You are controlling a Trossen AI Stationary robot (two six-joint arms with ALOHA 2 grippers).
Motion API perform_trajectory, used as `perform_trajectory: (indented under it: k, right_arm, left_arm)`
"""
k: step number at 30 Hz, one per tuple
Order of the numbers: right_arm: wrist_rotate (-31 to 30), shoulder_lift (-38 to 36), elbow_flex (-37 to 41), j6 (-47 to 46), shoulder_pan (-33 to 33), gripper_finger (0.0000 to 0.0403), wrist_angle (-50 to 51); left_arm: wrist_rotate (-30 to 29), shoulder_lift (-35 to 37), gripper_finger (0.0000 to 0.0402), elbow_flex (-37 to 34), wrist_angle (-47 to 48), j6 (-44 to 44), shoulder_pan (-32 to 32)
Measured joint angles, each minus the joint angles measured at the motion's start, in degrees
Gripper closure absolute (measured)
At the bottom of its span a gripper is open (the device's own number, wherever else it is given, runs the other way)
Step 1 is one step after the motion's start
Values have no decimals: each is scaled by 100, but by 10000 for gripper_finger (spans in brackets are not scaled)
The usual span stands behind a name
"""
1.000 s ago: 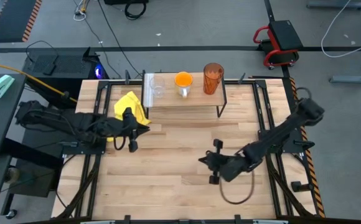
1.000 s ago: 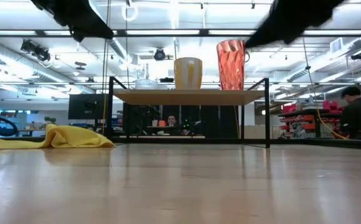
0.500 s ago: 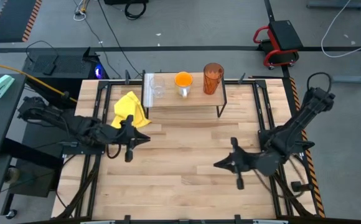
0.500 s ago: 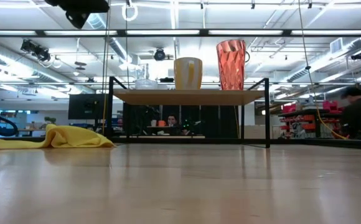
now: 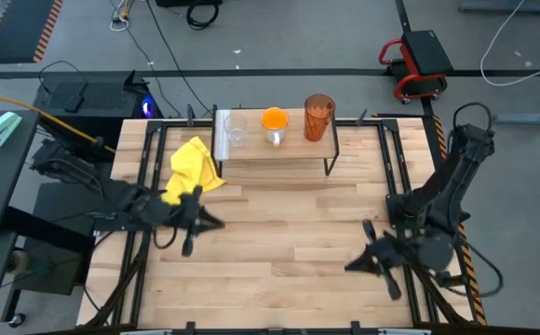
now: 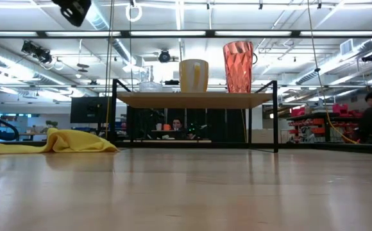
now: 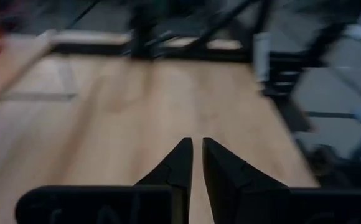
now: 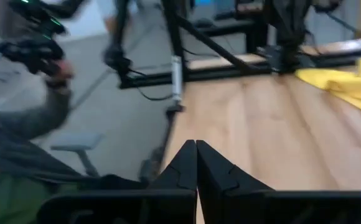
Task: Stack small to large cups/mugs on shelf
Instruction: Return to Home Position
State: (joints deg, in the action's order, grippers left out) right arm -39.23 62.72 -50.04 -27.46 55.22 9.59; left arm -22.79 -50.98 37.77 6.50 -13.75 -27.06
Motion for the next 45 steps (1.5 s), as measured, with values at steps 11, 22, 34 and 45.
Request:
perform_trajectory:
  k: [11,22,34,45]
  right_arm:
    - [693,739,1967,1685,254,398,-5012]
    - [5713,-1406,2197,1694,-3685,393,-3777]
    - [6708,-4722,2189,1879,-5618,391,-1974]
    - [6757,-6264,3368,1654,-5617,390,-2644]
  left_arm:
    - [19,37,364,-1928,-3824,1048,-816]
    - [3267,880,364,-1835,-3652,1424,1412]
    - [4784,2681,361,-2365,-3207,871,3940]
    - [5280,3658,367,-3717,-4419,57,4703]
